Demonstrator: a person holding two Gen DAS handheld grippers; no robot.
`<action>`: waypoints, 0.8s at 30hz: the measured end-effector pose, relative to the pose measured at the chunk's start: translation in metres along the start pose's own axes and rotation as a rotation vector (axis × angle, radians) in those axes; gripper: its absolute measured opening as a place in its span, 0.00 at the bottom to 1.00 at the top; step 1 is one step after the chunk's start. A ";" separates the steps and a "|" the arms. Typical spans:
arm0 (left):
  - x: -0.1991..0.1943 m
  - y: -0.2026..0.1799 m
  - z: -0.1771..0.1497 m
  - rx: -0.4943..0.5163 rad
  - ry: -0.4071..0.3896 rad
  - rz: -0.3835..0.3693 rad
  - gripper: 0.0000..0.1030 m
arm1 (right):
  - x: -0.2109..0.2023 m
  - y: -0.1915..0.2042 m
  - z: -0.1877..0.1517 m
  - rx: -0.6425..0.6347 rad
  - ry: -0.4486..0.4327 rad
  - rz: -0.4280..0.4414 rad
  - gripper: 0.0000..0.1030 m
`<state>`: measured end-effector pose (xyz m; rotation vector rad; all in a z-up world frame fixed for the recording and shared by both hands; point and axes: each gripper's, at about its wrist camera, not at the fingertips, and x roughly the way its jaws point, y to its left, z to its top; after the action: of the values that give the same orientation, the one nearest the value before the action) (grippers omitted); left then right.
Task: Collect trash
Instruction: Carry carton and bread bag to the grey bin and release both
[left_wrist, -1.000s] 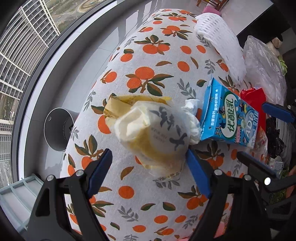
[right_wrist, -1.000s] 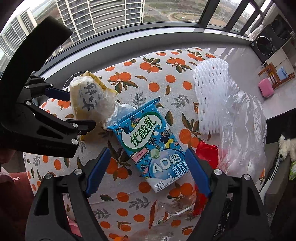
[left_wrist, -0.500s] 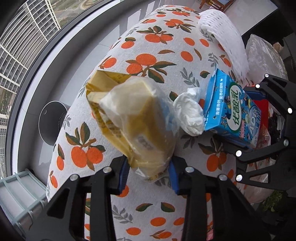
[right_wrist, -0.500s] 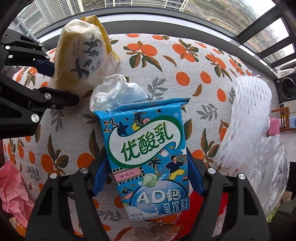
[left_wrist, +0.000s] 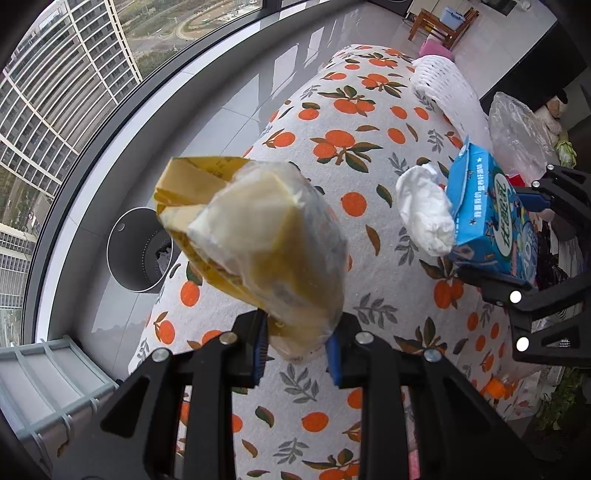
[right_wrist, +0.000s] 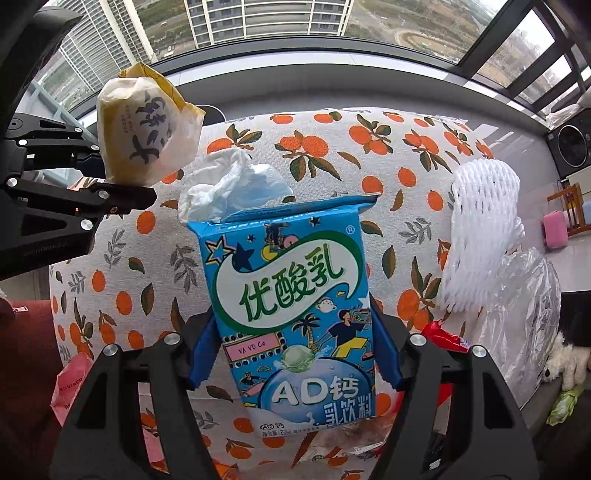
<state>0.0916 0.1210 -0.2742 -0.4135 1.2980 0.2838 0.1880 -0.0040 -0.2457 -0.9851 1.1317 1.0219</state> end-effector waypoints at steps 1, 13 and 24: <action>-0.007 0.006 -0.005 -0.009 -0.011 0.006 0.25 | -0.007 0.006 0.000 0.001 -0.009 -0.003 0.65; -0.086 0.094 -0.104 -0.218 -0.094 0.113 0.25 | -0.067 0.109 0.033 -0.027 -0.120 0.047 0.65; -0.070 0.257 -0.116 -0.289 -0.052 0.184 0.25 | -0.011 0.210 0.169 0.068 -0.145 0.157 0.66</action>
<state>-0.1366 0.2999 -0.2663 -0.5278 1.2489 0.6386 0.0222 0.2073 -0.2284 -0.7649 1.1286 1.1537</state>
